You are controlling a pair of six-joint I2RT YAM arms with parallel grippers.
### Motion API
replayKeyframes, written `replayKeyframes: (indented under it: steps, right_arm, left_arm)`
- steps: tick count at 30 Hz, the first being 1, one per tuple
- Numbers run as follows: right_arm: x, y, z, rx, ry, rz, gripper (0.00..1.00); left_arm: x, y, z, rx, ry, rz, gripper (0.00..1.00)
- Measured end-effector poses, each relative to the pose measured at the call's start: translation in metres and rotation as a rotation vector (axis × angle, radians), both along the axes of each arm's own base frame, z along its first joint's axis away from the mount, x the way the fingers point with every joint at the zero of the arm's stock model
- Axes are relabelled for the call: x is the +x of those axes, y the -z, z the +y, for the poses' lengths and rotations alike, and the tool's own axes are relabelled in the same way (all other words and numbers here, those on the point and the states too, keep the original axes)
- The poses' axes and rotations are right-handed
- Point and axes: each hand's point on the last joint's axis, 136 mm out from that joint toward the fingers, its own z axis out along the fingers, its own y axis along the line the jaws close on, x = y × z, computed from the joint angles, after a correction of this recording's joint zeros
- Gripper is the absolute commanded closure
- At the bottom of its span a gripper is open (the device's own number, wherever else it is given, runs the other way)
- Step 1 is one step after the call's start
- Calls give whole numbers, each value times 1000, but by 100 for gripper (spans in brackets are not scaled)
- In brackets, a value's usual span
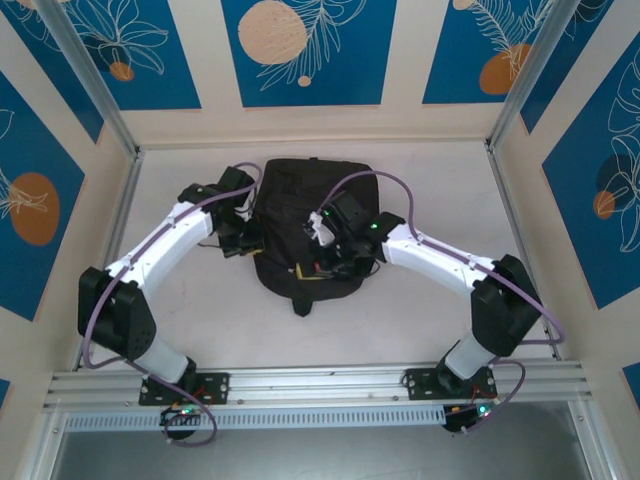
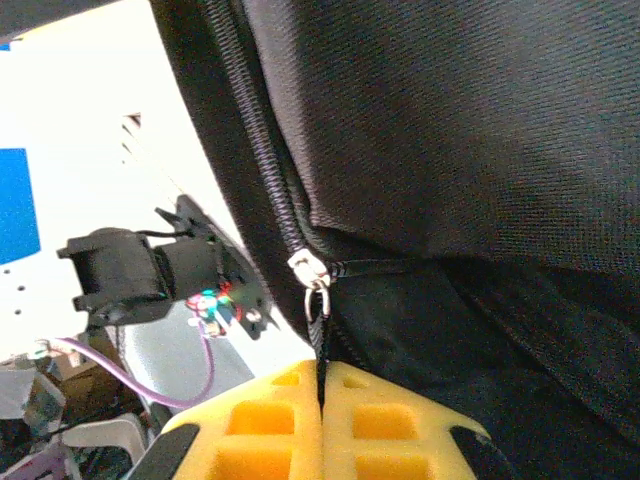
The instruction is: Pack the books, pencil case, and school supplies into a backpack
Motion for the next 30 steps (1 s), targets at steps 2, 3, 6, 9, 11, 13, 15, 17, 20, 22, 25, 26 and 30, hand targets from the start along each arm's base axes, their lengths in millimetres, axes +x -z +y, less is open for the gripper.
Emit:
replayKeyframes:
  steps: [2, 3, 6, 9, 11, 13, 15, 17, 20, 22, 25, 26, 30]
  right_arm:
    - [6, -1, 17, 15, 8, 17, 100]
    - [9, 0, 23, 21, 16, 26, 100]
    - [21, 4, 45, 40, 58, 71, 100]
    - [31, 12, 61, 41, 93, 118, 100]
    - [35, 16, 65, 36, 109, 131, 100]
    - [36, 17, 66, 32, 118, 139, 100]
    - [36, 17, 66, 31, 121, 142, 100]
    - [35, 17, 65, 27, 122, 142, 100]
    - [32, 18, 66, 20, 116, 142, 100]
    - [30, 19, 67, 14, 109, 137, 100]
    - [25, 21, 69, 5, 94, 126, 100]
    - [24, 21, 69, 3, 88, 121, 100]
    - [23, 22, 69, -1, 78, 109, 100]
  left_arm:
    - [9, -1, 11, 54, -17, -14, 92]
    - [14, -1, 17, 77, -27, -17, 87]
    - [28, -2, 35, 129, -69, -38, 70]
    - [30, -7, 44, 128, -109, -53, 56]
    - [23, -9, 46, 109, -134, -57, 49]
    - [7, -8, 46, 76, -154, -44, 47]
    - [-10, -5, 45, 37, -175, -16, 46]
    - [-25, 1, 42, -7, -199, 25, 46]
    - [-37, 13, 35, -51, -234, 93, 46]
    - [-38, 16, 32, -73, -250, 114, 46]
    - [-35, 16, 24, -118, -261, 122, 48]
    - [-34, 16, 21, -134, -262, 123, 48]
    - [-30, 16, 13, -173, -268, 128, 52]
